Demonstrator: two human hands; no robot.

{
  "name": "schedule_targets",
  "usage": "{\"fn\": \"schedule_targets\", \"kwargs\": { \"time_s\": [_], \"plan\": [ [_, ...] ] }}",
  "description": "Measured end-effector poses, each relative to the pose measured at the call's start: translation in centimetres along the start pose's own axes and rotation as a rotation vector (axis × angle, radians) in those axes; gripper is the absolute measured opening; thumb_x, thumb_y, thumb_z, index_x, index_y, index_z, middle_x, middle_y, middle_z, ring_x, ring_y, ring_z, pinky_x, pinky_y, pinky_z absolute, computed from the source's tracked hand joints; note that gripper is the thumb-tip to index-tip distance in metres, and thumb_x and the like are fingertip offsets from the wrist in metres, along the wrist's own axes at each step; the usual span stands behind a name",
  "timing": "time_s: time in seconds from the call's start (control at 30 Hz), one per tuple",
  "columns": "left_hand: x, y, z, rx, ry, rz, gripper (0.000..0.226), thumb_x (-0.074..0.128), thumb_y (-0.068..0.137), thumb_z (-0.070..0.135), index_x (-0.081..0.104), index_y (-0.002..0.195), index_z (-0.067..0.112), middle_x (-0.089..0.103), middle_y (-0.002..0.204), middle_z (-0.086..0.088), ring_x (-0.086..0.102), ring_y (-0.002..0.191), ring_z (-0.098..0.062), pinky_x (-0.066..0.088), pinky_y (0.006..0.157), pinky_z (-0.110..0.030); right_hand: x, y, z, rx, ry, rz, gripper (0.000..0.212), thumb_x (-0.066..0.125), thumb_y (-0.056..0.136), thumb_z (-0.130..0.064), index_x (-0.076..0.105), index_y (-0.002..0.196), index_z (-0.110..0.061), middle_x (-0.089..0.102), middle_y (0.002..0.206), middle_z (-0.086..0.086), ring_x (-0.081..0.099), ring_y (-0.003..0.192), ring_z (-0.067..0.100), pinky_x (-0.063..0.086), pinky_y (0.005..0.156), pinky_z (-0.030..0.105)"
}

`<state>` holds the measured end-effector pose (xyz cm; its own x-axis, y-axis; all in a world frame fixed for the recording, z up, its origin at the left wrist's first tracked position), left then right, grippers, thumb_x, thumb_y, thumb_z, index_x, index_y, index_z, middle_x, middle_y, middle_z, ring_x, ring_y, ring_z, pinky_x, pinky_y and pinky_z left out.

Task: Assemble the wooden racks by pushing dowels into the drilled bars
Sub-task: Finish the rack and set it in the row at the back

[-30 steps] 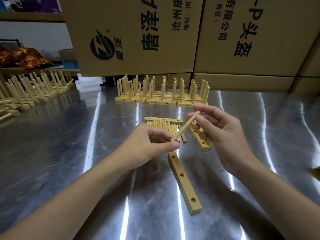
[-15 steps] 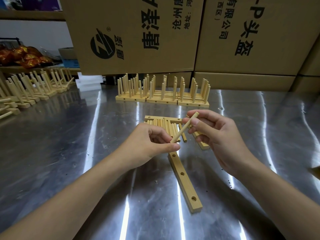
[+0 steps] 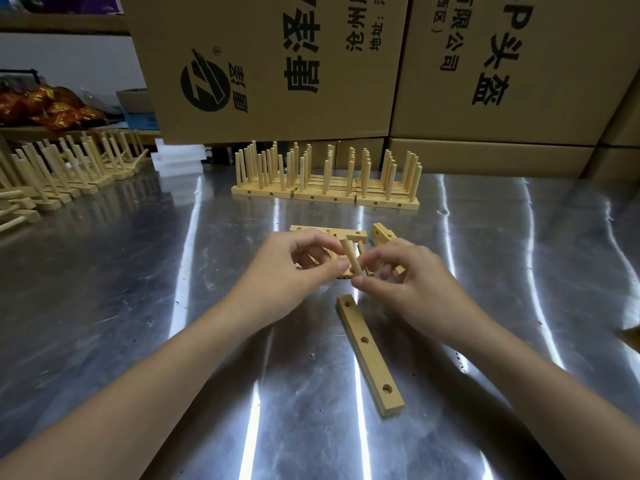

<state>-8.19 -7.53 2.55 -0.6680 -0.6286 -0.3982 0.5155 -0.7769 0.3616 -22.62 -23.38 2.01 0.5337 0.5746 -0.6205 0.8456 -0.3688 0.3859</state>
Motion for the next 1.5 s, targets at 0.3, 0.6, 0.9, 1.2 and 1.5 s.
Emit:
{"fn": "schedule_targets", "kwargs": {
  "time_s": [0.3,0.6,0.9,1.2,1.5],
  "plan": [
    [1.5,-0.3,-2.1,-0.045,0.492,-0.257,0.053,0.079,0.076,0.075,0.077,0.114,0.039,0.065,0.104,0.021,0.053,0.095,0.016,0.039,0.067,-0.017,0.3,-0.1,0.7,-0.051,-0.023,-0.132,0.008,0.070,0.101,-0.026,0.076,0.103,-0.032,0.075,0.091,-0.019,0.070,0.092,0.003,0.048,0.076,0.011],
    [1.6,-0.2,-1.9,-0.005,0.425,-0.278,0.022,0.079,0.076,0.074,0.069,0.086,0.058,0.065,0.100,0.033,0.057,0.094,0.016,0.041,0.068,-0.002,0.5,-0.2,-0.5,-0.094,-0.141,-0.276,0.013,0.063,0.105,-0.025,0.075,0.111,-0.028,0.073,0.097,-0.015,0.065,0.094,0.005,0.044,0.073,0.015],
    [1.6,-0.3,-2.0,-0.035,0.378,-0.281,0.033,0.084,0.078,0.066,0.079,0.099,0.041,0.070,0.092,0.016,0.060,0.087,0.012,0.042,0.063,-0.006,0.6,0.0,-0.6,-0.093,-0.282,-0.216,0.013,0.070,0.099,-0.042,0.074,0.101,-0.029,0.071,0.089,-0.014,0.065,0.089,0.006,0.055,0.078,0.034],
    [1.6,-0.2,-2.1,-0.065,0.372,-0.266,0.036,0.086,0.075,0.066,0.082,0.096,0.038,0.070,0.085,0.021,0.061,0.077,0.010,0.041,0.058,-0.007,0.7,0.3,-0.8,-0.069,0.344,0.004,0.028,0.075,0.089,-0.035,0.078,0.111,-0.019,0.082,0.100,-0.003,0.079,0.098,0.016,0.065,0.081,0.034],
    [1.6,-0.3,-2.3,-0.088,0.339,-0.270,0.031,0.088,0.074,0.065,0.081,0.093,0.041,0.071,0.085,0.018,0.061,0.068,0.005,0.040,0.053,-0.009,1.4,0.3,-1.0,-0.096,0.175,0.136,0.024,0.086,0.087,-0.035,0.068,0.084,-0.020,0.072,0.080,-0.002,0.073,0.076,0.021,0.063,0.066,0.048]
  ]
}}
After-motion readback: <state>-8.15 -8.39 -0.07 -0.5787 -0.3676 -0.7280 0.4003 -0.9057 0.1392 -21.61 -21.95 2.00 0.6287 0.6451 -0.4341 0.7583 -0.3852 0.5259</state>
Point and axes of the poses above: each hand's wrist, its own y-axis towards the middle knuckle, its own x-axis out of the palm, z = x × y, the point moved 3 cm from there along y, towards the middle knuckle
